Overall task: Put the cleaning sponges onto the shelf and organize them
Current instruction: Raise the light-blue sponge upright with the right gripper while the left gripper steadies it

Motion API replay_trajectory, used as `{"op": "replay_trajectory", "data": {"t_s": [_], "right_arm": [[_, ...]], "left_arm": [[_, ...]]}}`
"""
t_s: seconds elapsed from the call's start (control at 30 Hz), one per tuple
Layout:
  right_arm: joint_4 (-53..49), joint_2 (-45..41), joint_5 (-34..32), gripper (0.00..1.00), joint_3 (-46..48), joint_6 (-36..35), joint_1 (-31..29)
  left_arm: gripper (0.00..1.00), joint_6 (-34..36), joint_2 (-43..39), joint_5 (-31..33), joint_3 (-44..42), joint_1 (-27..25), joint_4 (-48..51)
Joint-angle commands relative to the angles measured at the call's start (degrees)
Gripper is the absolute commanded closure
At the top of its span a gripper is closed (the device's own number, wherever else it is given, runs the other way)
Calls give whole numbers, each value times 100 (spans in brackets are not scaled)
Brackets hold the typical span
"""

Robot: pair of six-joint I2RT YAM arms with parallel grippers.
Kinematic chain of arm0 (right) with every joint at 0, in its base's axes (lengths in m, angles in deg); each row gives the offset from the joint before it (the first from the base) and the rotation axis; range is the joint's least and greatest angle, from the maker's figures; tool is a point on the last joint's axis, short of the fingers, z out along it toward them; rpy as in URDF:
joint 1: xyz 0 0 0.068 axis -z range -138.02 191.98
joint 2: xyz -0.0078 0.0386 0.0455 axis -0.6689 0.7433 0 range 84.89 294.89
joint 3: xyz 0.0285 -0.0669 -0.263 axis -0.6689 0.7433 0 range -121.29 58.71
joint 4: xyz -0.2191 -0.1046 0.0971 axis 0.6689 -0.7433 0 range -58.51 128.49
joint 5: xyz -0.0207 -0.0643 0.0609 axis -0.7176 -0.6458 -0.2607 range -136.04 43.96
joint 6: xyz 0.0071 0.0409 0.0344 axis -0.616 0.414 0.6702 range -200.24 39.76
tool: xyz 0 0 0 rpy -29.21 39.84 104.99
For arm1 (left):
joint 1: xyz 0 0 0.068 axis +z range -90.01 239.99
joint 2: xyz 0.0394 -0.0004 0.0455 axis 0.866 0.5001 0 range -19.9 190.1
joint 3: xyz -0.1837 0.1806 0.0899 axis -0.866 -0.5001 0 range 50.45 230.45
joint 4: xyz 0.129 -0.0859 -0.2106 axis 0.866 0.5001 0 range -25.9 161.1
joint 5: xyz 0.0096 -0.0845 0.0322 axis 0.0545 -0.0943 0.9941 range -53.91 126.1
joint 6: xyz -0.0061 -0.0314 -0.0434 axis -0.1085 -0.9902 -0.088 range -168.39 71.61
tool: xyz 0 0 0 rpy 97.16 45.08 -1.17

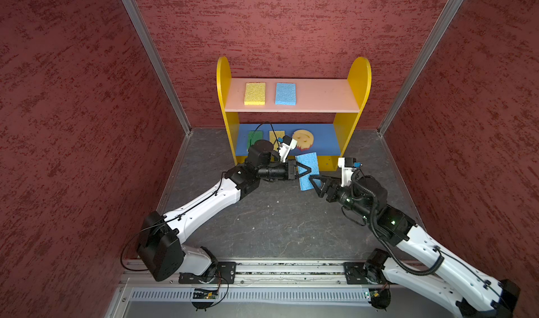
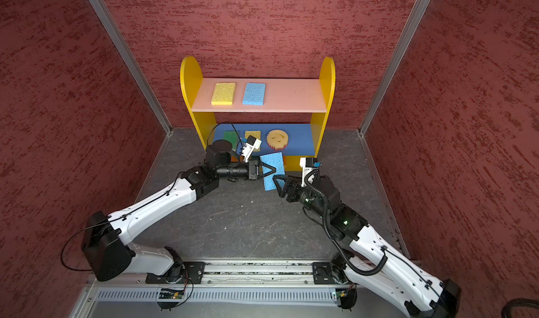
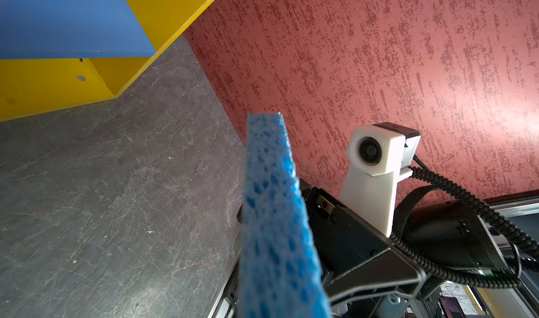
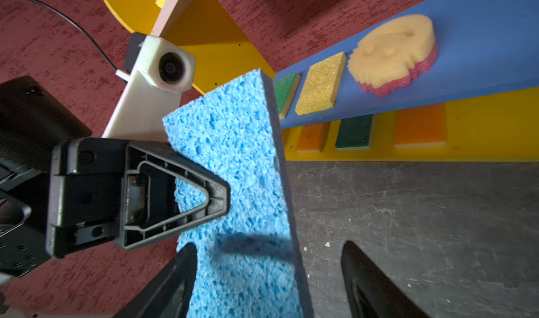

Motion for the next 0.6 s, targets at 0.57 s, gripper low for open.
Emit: {"op": "replay_trajectory", "data": {"t_s": [0.57], "right_arm": [[2026, 128, 1908, 57, 55, 896, 303]], "left_arm": [[100, 77, -919, -571, -86, 435, -463]]}}
